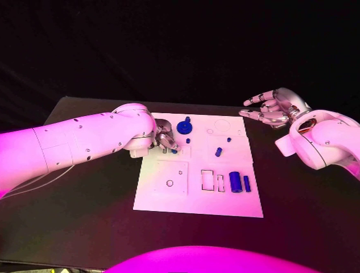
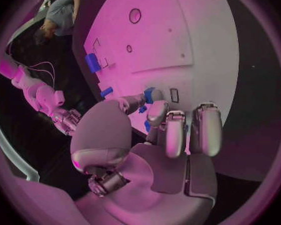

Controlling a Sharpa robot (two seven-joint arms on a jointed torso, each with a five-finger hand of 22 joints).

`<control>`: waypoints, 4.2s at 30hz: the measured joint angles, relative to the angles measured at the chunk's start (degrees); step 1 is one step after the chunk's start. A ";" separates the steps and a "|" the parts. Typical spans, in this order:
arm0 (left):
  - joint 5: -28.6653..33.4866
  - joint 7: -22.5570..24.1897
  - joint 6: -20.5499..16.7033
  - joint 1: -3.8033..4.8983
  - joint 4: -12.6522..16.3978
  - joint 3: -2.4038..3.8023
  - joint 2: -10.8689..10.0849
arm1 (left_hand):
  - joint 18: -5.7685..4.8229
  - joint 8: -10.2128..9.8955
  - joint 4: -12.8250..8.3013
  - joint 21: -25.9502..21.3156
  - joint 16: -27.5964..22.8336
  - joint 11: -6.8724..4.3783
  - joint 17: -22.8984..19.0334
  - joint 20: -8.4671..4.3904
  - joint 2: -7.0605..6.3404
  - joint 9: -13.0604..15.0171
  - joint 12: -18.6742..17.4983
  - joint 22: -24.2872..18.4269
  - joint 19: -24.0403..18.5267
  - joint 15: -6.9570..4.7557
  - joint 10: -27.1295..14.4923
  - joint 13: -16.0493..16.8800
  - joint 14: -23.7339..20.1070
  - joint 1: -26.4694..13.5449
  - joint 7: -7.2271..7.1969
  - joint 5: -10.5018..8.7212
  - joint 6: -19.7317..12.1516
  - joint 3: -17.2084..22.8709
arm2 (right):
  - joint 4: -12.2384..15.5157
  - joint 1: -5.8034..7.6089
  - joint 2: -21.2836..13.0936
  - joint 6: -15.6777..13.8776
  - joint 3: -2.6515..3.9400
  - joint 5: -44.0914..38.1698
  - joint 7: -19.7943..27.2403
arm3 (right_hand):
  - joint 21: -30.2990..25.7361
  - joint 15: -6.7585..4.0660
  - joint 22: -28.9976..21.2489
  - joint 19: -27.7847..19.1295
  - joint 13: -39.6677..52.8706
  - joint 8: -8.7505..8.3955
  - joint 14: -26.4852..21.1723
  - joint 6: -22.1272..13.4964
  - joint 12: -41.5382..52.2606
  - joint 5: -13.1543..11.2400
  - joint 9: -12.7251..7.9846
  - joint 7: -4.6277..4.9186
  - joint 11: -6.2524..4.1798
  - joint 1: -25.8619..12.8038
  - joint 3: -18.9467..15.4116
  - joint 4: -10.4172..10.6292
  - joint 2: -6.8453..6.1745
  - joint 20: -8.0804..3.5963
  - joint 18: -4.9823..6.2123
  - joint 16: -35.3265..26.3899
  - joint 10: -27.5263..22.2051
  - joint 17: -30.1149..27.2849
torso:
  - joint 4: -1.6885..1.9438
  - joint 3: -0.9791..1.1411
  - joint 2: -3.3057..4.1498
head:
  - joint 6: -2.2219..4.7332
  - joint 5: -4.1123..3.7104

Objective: Assemble the parts on the task board

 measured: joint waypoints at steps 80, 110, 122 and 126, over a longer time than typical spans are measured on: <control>1.83 0.96 2.36 3.29 -16.21 3.27 4.03 | -0.88 -14.24 6.68 -1.16 -0.23 3.88 -0.01 2.36 0.68 -7.46 -3.30 0.04 -1.77 2.88 -5.17 -4.88 0.21 2.41 4.54 0.28 -4.37 -21.03 | -1.17 -0.33 0.04 -0.51 -0.01 0.27 0.33 | -1.56 0.00 0.00 0.00 0.01 0.22 0.00 0.00 -0.43 0.00 -0.23 0.00 -0.31 -1.81 -0.16 0.16 -0.15 0.00 0.00 -0.67 -0.31 -0.03 | -0.07 -0.15 0.34 | 1.93 0.69; 0.66 0.85 5.30 3.20 -18.39 2.49 5.20 | -0.88 -14.24 6.52 -1.16 -0.23 3.88 -0.01 2.36 1.52 -7.70 -3.30 0.02 -1.77 2.88 -5.16 -4.95 0.21 3.24 4.45 0.28 -3.63 -21.18 | -1.22 -0.34 0.25 -0.50 -0.01 0.28 0.32 | -1.56 0.00 0.04 0.00 0.00 0.22 0.00 0.00 -0.43 0.00 -0.27 0.00 -0.30 -1.81 -0.16 0.16 -0.15 0.00 0.00 -0.67 -0.31 -0.04 | -0.04 -0.14 0.22 | 1.14 0.74; 0.86 0.83 6.01 3.14 -18.72 2.11 5.55 | -0.88 -13.99 6.36 -1.16 -0.23 3.88 -0.01 2.35 1.96 -7.82 -3.30 0.02 -1.77 2.88 -5.16 -4.65 0.21 4.15 4.01 0.28 -2.39 -21.34 | -1.23 -0.34 0.27 -0.50 -0.01 0.28 0.32 | -1.56 0.00 0.03 0.00 -0.01 0.22 0.00 0.00 -0.43 0.00 -0.27 0.00 -0.30 -1.81 -0.16 0.16 -0.15 0.00 0.00 -0.67 -0.31 -0.04 | -0.04 -0.13 0.23 | 1.00 0.74; 0.91 0.83 6.09 3.11 -18.87 2.07 5.59 | -0.88 -13.99 6.36 -1.16 -0.23 3.88 -0.01 2.35 2.04 -7.82 -3.05 0.02 -1.77 2.88 -5.16 -4.55 0.21 4.62 4.00 0.28 -1.95 -21.34 | -1.23 -0.34 0.28 -0.50 -0.01 0.28 0.32 | -1.56 0.00 0.03 0.00 -0.01 0.22 0.00 0.00 -0.43 0.16 -0.27 0.00 -0.30 -1.80 -0.16 0.16 -0.15 0.00 0.00 -0.67 -0.31 0.01 | -0.04 -0.13 0.23 | 0.97 0.68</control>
